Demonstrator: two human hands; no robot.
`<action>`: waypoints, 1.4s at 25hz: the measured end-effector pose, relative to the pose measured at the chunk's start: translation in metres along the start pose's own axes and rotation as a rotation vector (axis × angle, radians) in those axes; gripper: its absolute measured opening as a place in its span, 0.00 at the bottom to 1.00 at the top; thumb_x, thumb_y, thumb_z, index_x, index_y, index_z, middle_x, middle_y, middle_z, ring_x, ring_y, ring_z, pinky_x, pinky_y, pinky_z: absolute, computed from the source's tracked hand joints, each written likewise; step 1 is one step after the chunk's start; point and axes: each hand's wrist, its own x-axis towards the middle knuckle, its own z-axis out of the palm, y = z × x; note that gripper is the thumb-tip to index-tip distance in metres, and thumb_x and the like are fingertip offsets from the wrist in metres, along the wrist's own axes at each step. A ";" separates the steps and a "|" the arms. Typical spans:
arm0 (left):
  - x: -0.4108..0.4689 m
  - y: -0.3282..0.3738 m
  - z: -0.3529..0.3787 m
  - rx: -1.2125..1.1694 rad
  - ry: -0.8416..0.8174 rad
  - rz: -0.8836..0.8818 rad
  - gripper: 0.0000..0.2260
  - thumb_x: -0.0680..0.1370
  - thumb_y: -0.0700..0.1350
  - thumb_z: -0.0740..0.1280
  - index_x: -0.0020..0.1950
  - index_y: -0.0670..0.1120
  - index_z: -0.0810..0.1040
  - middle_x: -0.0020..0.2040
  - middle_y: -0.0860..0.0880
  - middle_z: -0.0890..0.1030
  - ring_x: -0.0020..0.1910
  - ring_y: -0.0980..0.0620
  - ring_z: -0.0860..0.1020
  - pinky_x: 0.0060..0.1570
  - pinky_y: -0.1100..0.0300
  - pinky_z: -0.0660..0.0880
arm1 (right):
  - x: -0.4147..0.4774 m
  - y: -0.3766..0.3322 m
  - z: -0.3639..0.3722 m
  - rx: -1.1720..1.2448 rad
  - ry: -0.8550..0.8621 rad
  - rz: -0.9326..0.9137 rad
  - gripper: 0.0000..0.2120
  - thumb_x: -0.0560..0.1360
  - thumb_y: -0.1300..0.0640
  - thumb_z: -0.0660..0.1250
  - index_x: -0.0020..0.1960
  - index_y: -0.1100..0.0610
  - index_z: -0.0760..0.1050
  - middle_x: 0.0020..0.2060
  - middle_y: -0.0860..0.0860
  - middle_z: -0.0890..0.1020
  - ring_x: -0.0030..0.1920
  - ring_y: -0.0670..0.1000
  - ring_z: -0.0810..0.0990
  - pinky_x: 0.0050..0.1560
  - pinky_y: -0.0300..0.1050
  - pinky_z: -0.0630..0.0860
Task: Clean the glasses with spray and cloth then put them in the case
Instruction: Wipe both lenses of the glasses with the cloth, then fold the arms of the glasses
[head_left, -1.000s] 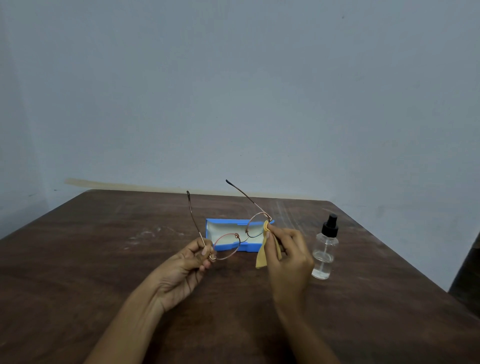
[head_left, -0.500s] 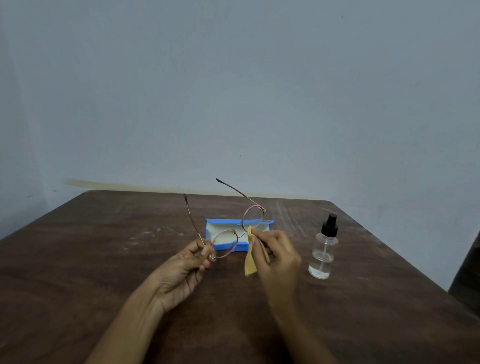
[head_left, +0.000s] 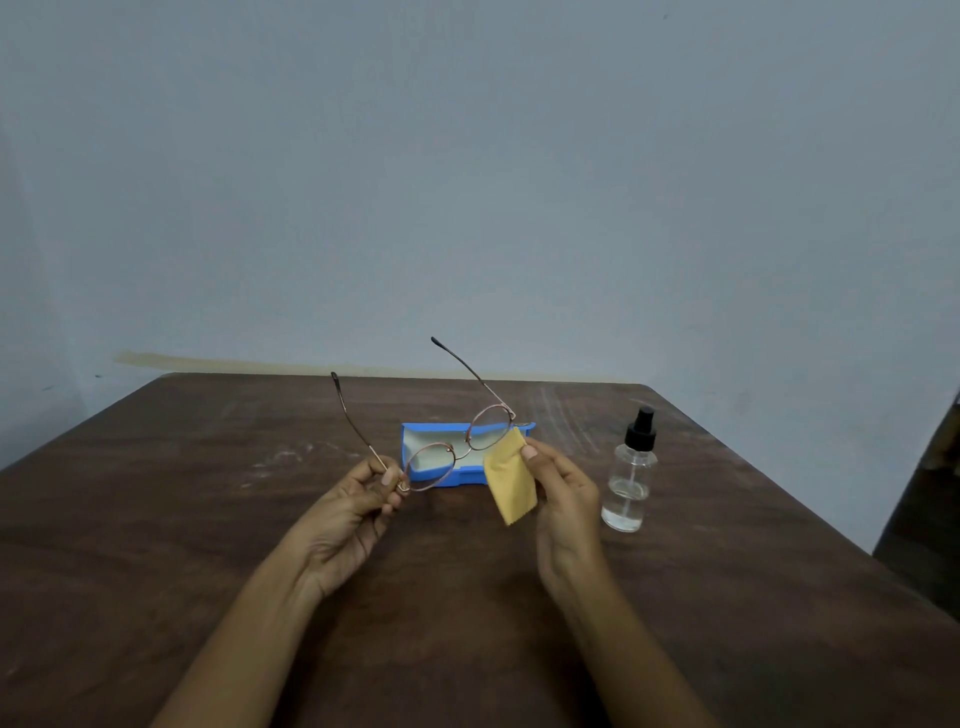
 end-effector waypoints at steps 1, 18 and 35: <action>0.000 -0.001 0.000 0.022 0.007 0.006 0.19 0.74 0.26 0.54 0.31 0.44 0.73 0.26 0.50 0.76 0.21 0.60 0.72 0.21 0.74 0.70 | 0.001 0.001 -0.002 -0.010 0.006 0.028 0.07 0.73 0.63 0.66 0.41 0.55 0.81 0.42 0.53 0.84 0.46 0.51 0.79 0.48 0.45 0.73; -0.005 -0.022 0.010 0.656 -0.139 0.307 0.07 0.75 0.33 0.61 0.38 0.40 0.73 0.28 0.52 0.77 0.27 0.60 0.73 0.29 0.69 0.71 | 0.000 -0.029 -0.076 -0.496 0.216 0.225 0.10 0.71 0.71 0.65 0.50 0.61 0.74 0.39 0.55 0.77 0.40 0.56 0.78 0.36 0.48 0.76; -0.003 -0.024 0.006 0.853 -0.106 0.330 0.09 0.75 0.35 0.62 0.37 0.44 0.76 0.29 0.52 0.79 0.30 0.58 0.76 0.32 0.68 0.74 | -0.019 -0.042 -0.080 -1.399 0.184 0.079 0.15 0.73 0.58 0.66 0.59 0.54 0.71 0.56 0.54 0.78 0.55 0.55 0.76 0.46 0.46 0.73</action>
